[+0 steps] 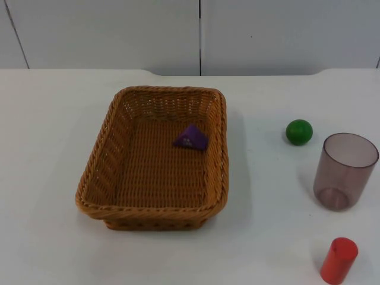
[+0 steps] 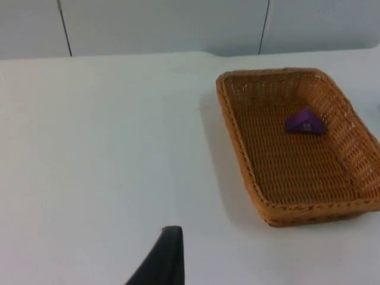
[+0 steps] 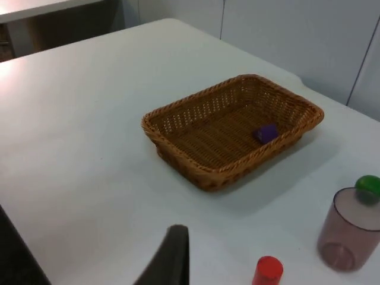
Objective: Pick up the basket with the left hand and place the triangular block into the basket with the right hand.
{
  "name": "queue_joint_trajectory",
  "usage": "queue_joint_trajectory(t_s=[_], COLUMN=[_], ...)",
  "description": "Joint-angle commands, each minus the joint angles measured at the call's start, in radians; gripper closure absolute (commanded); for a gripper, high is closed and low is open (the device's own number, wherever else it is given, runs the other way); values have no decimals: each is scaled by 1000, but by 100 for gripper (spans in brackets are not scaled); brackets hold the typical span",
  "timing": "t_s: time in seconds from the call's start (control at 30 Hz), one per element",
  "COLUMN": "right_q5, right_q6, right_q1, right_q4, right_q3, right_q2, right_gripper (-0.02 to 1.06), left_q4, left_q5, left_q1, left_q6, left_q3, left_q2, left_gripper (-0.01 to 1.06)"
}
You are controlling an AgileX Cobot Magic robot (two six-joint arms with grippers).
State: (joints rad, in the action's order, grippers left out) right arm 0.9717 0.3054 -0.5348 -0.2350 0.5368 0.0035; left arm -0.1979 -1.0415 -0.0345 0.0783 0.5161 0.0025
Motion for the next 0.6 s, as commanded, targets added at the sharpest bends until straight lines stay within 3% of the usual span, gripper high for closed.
queue_joint_trajectory(t_s=[0.0,0.2,0.27,0.33,0.57], right_q5=[12,75,112,109,107], right_q6=[-6,-8,-38,-99,-113], right_q1=[3,3,3,3,3], right_q4=[4,13,61,103,108], right_q3=[1,3,-5,-10,-10], right_q2=[-3,-3,-3,-3,-3], right_gripper=[17,17,17,17,17], left_q4=[8,24,31,31,31], left_q5=[-11,-28,-31,-31,-31], left_q1=[1,1,1,1,1], left_q6=[-6,12,20,20,20], left_q3=[-10,-14,-23,-23,-23], left_q2=[-3,-3,-3,-3,-3], left_gripper=[0,0,0,0,0])
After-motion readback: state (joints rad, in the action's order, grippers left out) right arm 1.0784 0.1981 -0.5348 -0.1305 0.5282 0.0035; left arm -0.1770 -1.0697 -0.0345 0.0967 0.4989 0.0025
